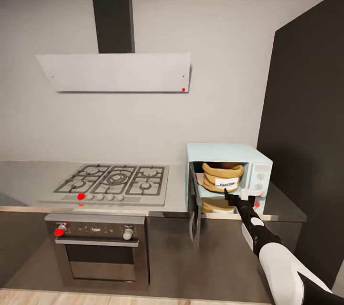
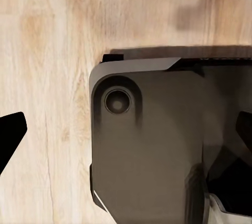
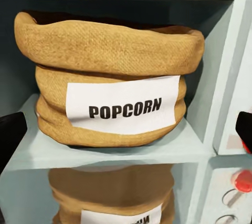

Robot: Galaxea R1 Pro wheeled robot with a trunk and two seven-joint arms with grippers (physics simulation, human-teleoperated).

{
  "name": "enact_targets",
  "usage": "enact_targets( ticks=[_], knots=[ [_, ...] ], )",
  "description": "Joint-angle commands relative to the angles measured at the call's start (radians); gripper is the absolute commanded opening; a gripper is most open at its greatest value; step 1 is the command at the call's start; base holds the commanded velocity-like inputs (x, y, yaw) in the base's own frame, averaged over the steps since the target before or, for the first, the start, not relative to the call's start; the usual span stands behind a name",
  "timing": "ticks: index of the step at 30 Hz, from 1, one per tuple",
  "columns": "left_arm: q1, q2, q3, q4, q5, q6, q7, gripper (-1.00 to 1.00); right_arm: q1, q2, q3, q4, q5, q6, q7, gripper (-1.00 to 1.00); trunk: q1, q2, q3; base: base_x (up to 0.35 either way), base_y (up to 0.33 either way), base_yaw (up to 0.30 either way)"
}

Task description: In the kitchen, take the popcorn bag from the countertop, put it into the microwave, and heat it until the popcorn is cooked so the cooked popcorn ends up inside the bag.

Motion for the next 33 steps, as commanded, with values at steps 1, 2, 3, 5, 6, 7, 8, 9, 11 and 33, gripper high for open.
enact_targets(
  ticks=[1, 2, 3, 5, 6, 7, 8, 9, 11, 33],
  knots=[
    [-0.001, 0.0, 0.0, 0.0, 0.0, -0.001, 0.001, 1.0, -0.001, 0.001, -0.008, 0.0, 0.002, -0.003, 0.012, 1.0, 0.0, -0.001, -0.002, 0.059, 0.001, 0.0],
    [-0.001, 0.0, 0.0, 0.0, 0.0, -0.001, 0.001, 1.0, -0.001, 0.001, -0.008, 0.0, 0.002, -0.003, 0.014, 1.0, 0.0, -0.001, -0.002, 0.156, 0.0, 0.0],
    [-0.001, 0.0, 0.0, 0.0, 0.0, -0.001, 0.001, 1.0, -0.001, 0.001, -0.008, 0.0, 0.002, -0.003, 0.016, 1.0, 0.0, -0.001, -0.002, 0.246, 0.0, 0.0],
    [-0.001, 0.0, 0.0, 0.0, 0.0, -0.001, 0.001, 1.0, -0.001, 0.001, -0.008, 0.0, 0.002, -0.003, 0.017, 1.0, 0.0, -0.001, -0.002, 0.301, 0.0, 0.0],
    [-0.001, 0.0, 0.001, 0.0, 0.0, -0.001, 0.001, 1.0, -0.001, 0.001, -0.008, 0.0, 0.002, -0.003, 0.018, 1.0, 0.0, -0.001, -0.002, 0.324, 0.0, 0.0],
    [-0.001, 0.0, 0.001, 0.0, 0.0, -0.001, 0.001, 1.0, -0.001, 0.001, -0.008, 0.0, 0.002, -0.003, 0.018, 1.0, 0.0, -0.001, -0.002, 0.325, 0.0, 0.0],
    [-0.001, 0.0, 0.001, 0.0, 0.0, -0.001, 0.001, 1.0, -0.001, 0.001, -0.008, 0.0, 0.002, -0.003, 0.018, 1.0, 0.0, -0.001, -0.002, 0.318, 0.0, 0.0],
    [-0.001, 0.0, 0.001, 0.0, 0.0, -0.001, 0.001, 1.0, -0.001, 0.001, -0.008, 0.0, 0.002, -0.003, 0.018, 1.0, 0.0, -0.001, -0.002, 0.313, 0.0, 0.0],
    [-0.001, 0.0, 0.001, 0.0, 0.0, -0.001, 0.001, 1.0, -0.001, 0.001, -0.008, 0.0, 0.002, -0.003, 0.018, 1.0, 0.0, -0.001, -0.002, 0.31, 0.0, 0.0],
    [-0.001, 0.001, 0.002, 0.0, 0.0, -0.001, 0.001, 1.0, -0.001, 0.001, -0.008, 0.0, 0.002, -0.003, 0.018, 1.0, 0.0, -0.001, -0.002, 0.194, 0.0, 0.0]
  ],
)
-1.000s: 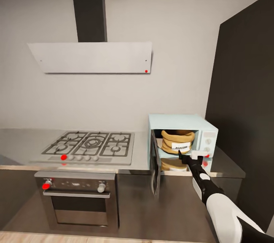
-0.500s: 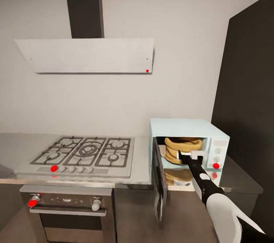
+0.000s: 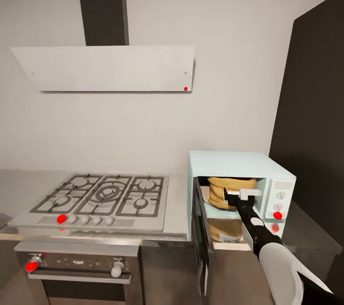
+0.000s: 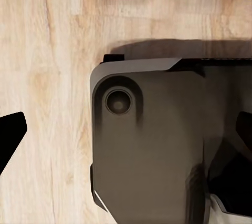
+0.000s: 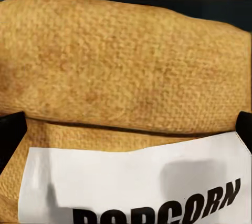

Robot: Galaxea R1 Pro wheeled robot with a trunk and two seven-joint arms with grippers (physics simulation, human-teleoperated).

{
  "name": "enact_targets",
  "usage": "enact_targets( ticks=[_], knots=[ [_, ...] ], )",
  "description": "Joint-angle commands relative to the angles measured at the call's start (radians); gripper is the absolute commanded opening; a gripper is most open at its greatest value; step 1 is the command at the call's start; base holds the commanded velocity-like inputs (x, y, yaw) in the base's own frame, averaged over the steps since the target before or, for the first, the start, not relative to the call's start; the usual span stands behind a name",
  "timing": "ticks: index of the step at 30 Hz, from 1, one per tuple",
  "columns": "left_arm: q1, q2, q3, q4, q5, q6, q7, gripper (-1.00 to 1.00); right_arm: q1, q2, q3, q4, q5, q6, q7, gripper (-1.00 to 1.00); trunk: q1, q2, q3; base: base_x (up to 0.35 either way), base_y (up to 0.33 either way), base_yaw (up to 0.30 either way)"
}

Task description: In the kitchen, take the popcorn bag from the countertop, put it into the microwave, and heat it until the popcorn is cooked so the cooked popcorn ends up inside the bag.

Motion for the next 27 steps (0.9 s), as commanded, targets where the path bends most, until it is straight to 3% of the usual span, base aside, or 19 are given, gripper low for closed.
enact_targets(
  ticks=[1, 27],
  knots=[
    [0.0, 0.0, 0.001, 0.0, 0.0, -0.001, 0.001, 1.0, -0.001, 0.001, -0.008, 0.0, 0.001, -0.003, 0.009, 1.0, 0.0, -0.001, -0.002, 0.024, 0.0, 0.0],
    [-0.001, 0.0, 0.001, 0.0, 0.0, -0.002, 0.001, 1.0, -0.001, 0.001, -0.007, 0.0, 0.001, -0.003, 0.009, 1.0, 0.0, -0.001, -0.002, 0.103, 0.021, 0.0]
  ],
)
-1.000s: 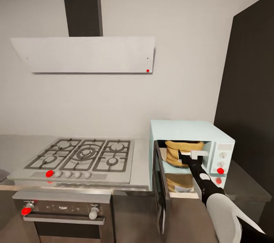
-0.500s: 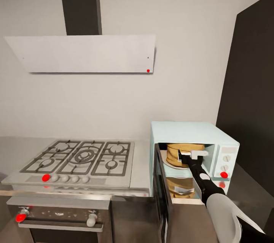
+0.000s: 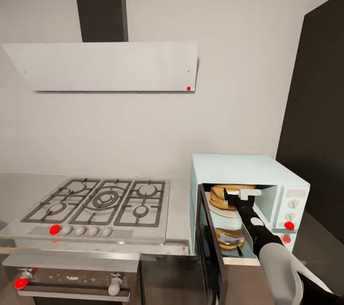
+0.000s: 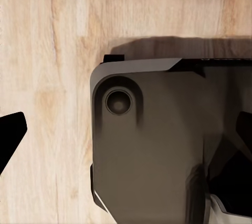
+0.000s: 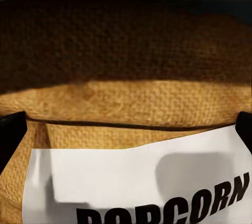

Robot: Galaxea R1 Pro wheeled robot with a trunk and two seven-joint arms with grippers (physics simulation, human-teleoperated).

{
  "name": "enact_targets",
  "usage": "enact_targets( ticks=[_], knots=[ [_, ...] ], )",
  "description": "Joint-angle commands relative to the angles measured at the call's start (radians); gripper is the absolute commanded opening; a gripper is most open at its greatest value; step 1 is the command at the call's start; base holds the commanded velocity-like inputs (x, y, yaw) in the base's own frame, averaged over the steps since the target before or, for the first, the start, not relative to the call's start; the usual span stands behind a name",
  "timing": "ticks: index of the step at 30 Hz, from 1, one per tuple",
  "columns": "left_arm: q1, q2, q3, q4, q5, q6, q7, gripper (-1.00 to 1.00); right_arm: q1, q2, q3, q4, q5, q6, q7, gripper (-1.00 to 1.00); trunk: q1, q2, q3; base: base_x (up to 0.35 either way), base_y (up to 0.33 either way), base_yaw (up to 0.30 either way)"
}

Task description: In the kitchen, take the popcorn bag from the countertop, put it into the microwave, and heat it until the popcorn is cooked so the cooked popcorn ends up inside the bag.

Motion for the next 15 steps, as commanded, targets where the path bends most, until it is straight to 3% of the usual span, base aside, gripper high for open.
enact_targets(
  ticks=[1, 11, 15],
  knots=[
    [-0.001, 0.0, 0.001, 0.0, 0.0, -0.001, 0.001, 1.0, -0.001, 0.001, -0.008, 0.0, 0.002, -0.003, 0.009, 1.0, 0.0, -0.001, -0.002, 0.051, 0.016, 0.0],
    [-0.001, -0.002, 0.001, 0.0, 0.0, -0.001, 0.001, 1.0, -0.001, 0.001, -0.008, 0.0, 0.002, -0.003, 0.009, 1.0, 0.0, -0.001, -0.002, 0.002, 0.002, 0.0],
    [-0.001, -0.003, 0.001, 0.0, 0.0, -0.001, 0.001, 1.0, -0.001, 0.001, -0.005, 0.0, 0.002, -0.009, 0.01, 1.0, 0.0, -0.001, -0.002, -0.222, 0.0, 0.0]
  ],
)
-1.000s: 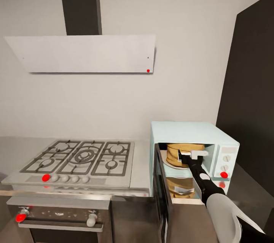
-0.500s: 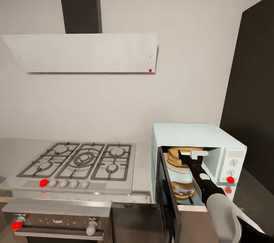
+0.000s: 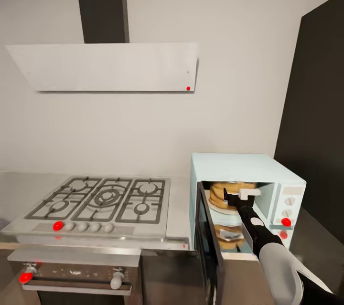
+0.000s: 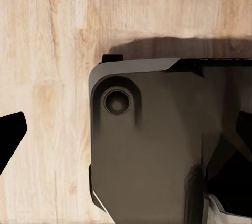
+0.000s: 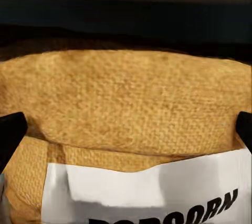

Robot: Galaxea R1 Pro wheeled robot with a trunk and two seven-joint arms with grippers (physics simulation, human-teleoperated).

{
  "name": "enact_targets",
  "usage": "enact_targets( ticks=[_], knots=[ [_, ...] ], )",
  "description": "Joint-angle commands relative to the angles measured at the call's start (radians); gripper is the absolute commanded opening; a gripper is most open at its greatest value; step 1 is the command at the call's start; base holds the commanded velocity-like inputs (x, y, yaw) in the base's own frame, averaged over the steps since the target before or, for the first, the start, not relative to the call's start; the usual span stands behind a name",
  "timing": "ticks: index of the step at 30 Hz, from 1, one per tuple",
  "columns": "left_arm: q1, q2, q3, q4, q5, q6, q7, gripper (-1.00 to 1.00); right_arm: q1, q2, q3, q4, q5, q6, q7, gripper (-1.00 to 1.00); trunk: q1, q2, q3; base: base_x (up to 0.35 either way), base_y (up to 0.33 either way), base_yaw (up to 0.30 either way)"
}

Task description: In the kitchen, take the popcorn bag from the countertop, put it into the microwave, and heat it until the popcorn is cooked so the cooked popcorn ends up inside the bag.

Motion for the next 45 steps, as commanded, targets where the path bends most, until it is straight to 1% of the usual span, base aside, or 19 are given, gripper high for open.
enact_targets(
  ticks=[1, 17, 37, 39, 41, 43, 45],
  knots=[
    [-0.001, 0.0, 0.001, 0.0, 0.0, -0.001, 0.0, 1.0, -0.001, 0.001, -0.008, 0.0, 0.001, -0.004, 0.009, 1.0, 0.0, -0.002, -0.002, -0.321, 0.0, 0.0],
    [-0.001, 0.0, 0.001, 0.0, 0.0, -0.001, 0.0, 1.0, -0.001, 0.001, -0.011, 0.0, 0.001, -0.003, 0.008, 1.0, 0.0, -0.002, -0.002, -0.341, 0.004, 0.0],
    [-0.001, 0.0, 0.002, 0.0, 0.0, -0.001, 0.0, 1.0, -0.001, 0.001, -0.011, 0.0, 0.001, -0.003, 0.008, 1.0, 0.0, -0.002, -0.002, -0.336, 0.106, 0.0],
    [0.011, -0.002, 0.001, 0.012, -0.003, 0.002, 0.001, 1.0, -0.013, -0.011, -0.022, -0.012, 0.002, -0.013, 0.007, 1.0, 0.0, -0.002, -0.002, 0.0, 0.0, 0.0],
    [0.023, -0.002, 0.001, 0.023, -0.003, 0.001, 0.0, 1.0, -0.024, -0.022, -0.023, -0.023, 0.002, -0.011, 0.007, 1.0, 0.0, -0.002, -0.002, 0.0, 0.0, 0.0],
    [0.026, -0.013, -0.001, 0.034, -0.003, 0.001, 0.001, 1.0, -0.035, -0.033, -0.019, -0.035, 0.002, -0.009, 0.007, 1.0, 0.0, -0.002, -0.002, 0.0, 0.0, 0.0],
    [0.021, -0.019, -0.002, 0.046, -0.003, 0.0, 0.002, 1.0, -0.047, -0.045, -0.018, -0.031, 0.002, -0.006, 0.007, 1.0, 0.0, -0.002, -0.002, 0.0, 0.0, 0.0]
  ],
)
